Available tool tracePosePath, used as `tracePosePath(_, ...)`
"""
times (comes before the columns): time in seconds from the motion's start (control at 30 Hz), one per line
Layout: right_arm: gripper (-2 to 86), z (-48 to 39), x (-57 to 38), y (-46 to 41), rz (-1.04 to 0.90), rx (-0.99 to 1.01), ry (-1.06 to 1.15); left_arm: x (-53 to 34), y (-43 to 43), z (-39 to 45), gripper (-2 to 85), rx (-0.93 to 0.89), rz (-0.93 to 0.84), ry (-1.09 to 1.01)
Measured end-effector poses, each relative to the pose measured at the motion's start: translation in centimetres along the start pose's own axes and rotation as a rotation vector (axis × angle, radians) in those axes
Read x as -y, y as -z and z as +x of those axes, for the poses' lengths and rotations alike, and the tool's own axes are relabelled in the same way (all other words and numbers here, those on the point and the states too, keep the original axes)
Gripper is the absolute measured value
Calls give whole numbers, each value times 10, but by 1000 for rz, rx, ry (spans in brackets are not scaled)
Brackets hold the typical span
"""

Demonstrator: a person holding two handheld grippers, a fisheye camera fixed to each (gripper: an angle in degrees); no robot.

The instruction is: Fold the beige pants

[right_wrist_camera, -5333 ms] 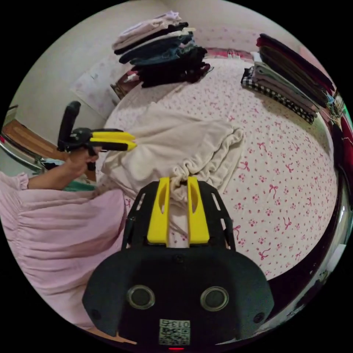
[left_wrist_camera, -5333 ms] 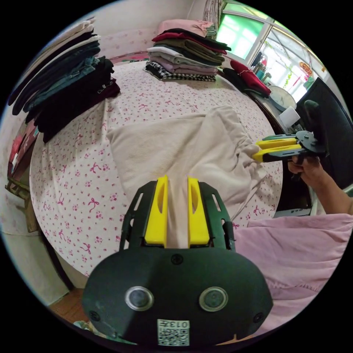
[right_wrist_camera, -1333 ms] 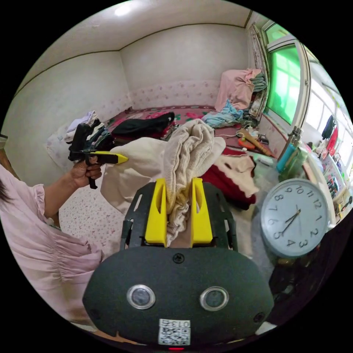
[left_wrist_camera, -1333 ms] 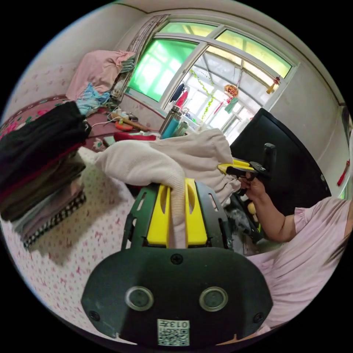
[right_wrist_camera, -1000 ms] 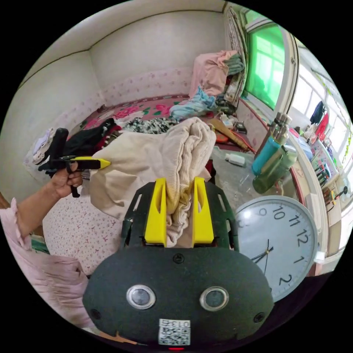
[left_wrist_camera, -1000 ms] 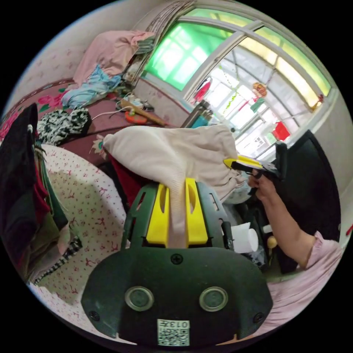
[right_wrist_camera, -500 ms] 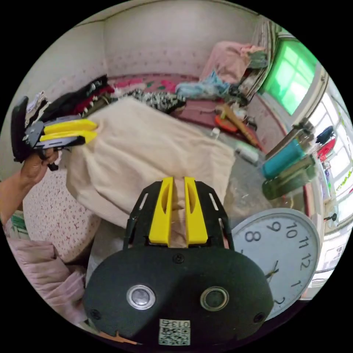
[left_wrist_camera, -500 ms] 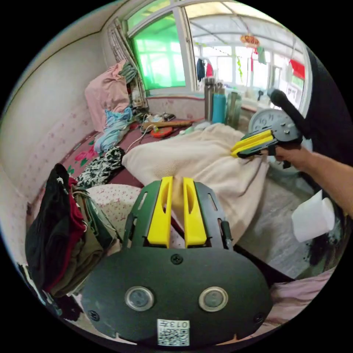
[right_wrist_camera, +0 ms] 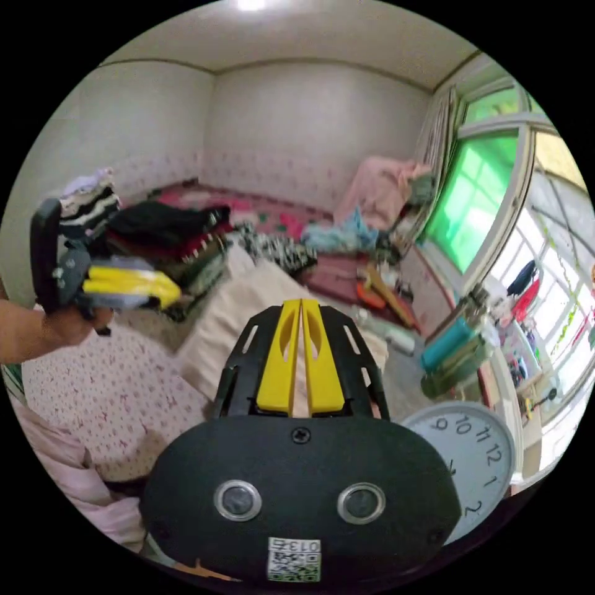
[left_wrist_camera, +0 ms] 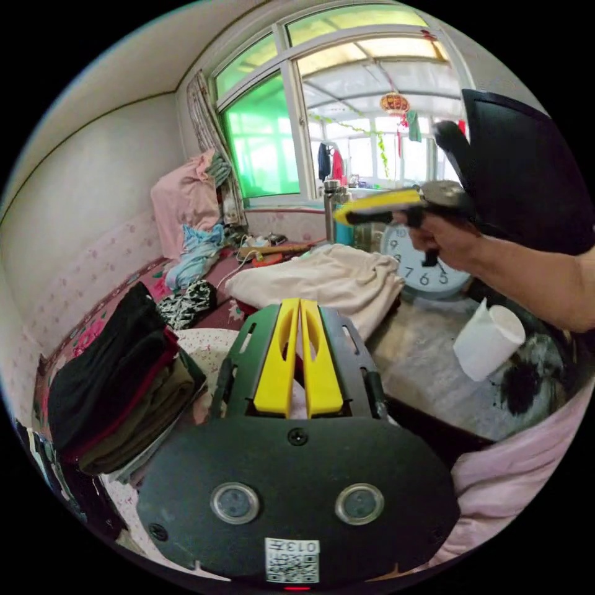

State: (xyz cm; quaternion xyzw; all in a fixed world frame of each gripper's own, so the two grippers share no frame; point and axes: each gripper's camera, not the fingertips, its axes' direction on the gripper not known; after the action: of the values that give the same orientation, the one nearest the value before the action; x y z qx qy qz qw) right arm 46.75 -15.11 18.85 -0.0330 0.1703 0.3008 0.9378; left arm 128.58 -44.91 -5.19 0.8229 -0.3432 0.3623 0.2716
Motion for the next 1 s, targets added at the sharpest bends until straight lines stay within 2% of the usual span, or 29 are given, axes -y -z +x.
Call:
tracePosePath(0.13,-1,-81,7,91,385,104,102,-68,62,17,-3,-48,-28,-49)
tracePosePath(0.2,-1,-124,0,108,428,159,145,-106,88,18,-3,-68,-70,-16)
tracePosePath(0.3,-2,-207,-22,113,355,156,219,-172,131,9,-3,-62,-147,76)
tracePosePath(0.37,-2,-255,-37,108,267,174,227,-225,162,-4,-3,-151,-179,194)
tracePosePath(0.47,-1,-333,-57,99,70,204,174,-281,195,-14,-3,-191,-267,291)
tracePosePath(0.6,0,-424,-72,100,-92,394,115,-328,233,-24,-3,-218,-323,315)
tracePosePath(0.77,1,-477,-55,104,-111,471,105,-366,266,-55,-3,-278,-320,395)
tracePosePath(1.0,1,-487,-41,110,-103,435,41,-357,281,-94,-3,-266,-290,328)
